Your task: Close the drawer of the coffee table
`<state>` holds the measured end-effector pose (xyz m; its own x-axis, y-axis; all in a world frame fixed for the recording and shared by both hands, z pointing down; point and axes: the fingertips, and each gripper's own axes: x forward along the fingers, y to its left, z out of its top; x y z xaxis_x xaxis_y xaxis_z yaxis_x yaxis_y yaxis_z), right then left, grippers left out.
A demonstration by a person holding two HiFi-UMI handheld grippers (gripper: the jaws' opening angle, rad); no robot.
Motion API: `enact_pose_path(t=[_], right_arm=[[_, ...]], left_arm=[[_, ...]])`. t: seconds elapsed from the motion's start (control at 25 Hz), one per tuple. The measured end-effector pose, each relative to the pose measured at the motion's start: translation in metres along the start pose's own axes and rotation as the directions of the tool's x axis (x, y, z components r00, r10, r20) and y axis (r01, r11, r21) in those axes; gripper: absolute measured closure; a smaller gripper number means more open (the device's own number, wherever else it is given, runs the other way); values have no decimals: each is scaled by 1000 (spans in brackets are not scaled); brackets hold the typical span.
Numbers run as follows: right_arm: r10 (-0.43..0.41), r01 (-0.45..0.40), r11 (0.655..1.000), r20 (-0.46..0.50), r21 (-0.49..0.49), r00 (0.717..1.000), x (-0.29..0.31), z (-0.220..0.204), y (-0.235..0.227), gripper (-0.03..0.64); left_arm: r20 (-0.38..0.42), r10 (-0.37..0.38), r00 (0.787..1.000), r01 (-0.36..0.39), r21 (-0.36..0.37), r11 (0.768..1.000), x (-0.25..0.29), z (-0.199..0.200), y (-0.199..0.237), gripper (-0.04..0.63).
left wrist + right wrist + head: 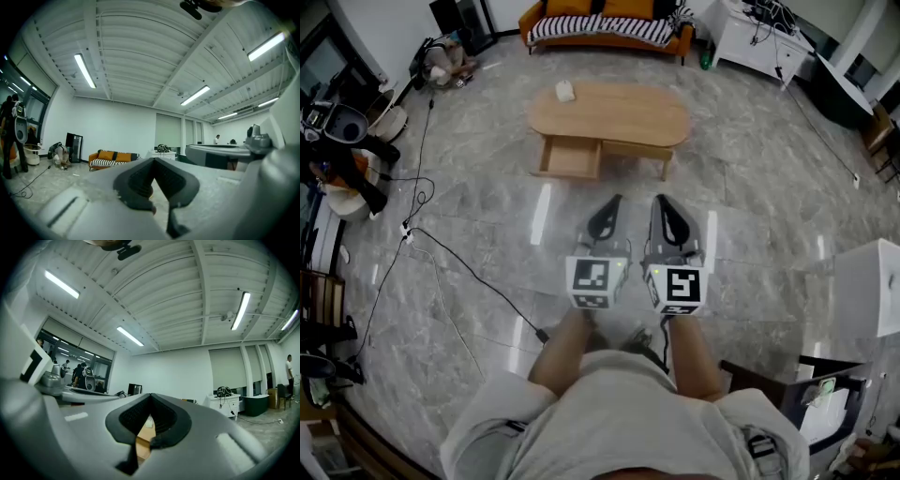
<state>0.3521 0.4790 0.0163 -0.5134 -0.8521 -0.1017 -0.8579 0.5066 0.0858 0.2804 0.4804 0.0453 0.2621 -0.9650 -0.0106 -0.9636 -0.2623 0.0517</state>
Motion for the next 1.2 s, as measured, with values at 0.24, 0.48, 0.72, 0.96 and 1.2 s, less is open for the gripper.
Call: enact_pose_path(t=[0.24, 0.48, 0.72, 0.96, 1.2], right_arm=[[43, -43, 999, 2, 10, 999, 14, -3, 22, 611], [94, -94, 995, 3, 29, 996, 38, -4, 63, 611], [124, -124, 991, 11, 43, 992, 68, -6, 107, 611], [154, -154, 987, 4, 36, 988, 89, -12, 145, 611], [173, -173, 984, -9, 33, 985, 116, -13, 154, 611]], left_arm=[[-4, 48, 999, -48, 4, 999, -10, -3, 26, 575], [-3, 105, 994, -105, 9, 994, -28, 0, 73, 575], [-8, 142, 990, -142, 28, 990, -43, 1, 126, 575], [-8, 162, 987, -162, 9, 987, -53, -5, 165, 575], [-2, 178, 984, -178, -12, 984, -44, -1, 196, 575]])
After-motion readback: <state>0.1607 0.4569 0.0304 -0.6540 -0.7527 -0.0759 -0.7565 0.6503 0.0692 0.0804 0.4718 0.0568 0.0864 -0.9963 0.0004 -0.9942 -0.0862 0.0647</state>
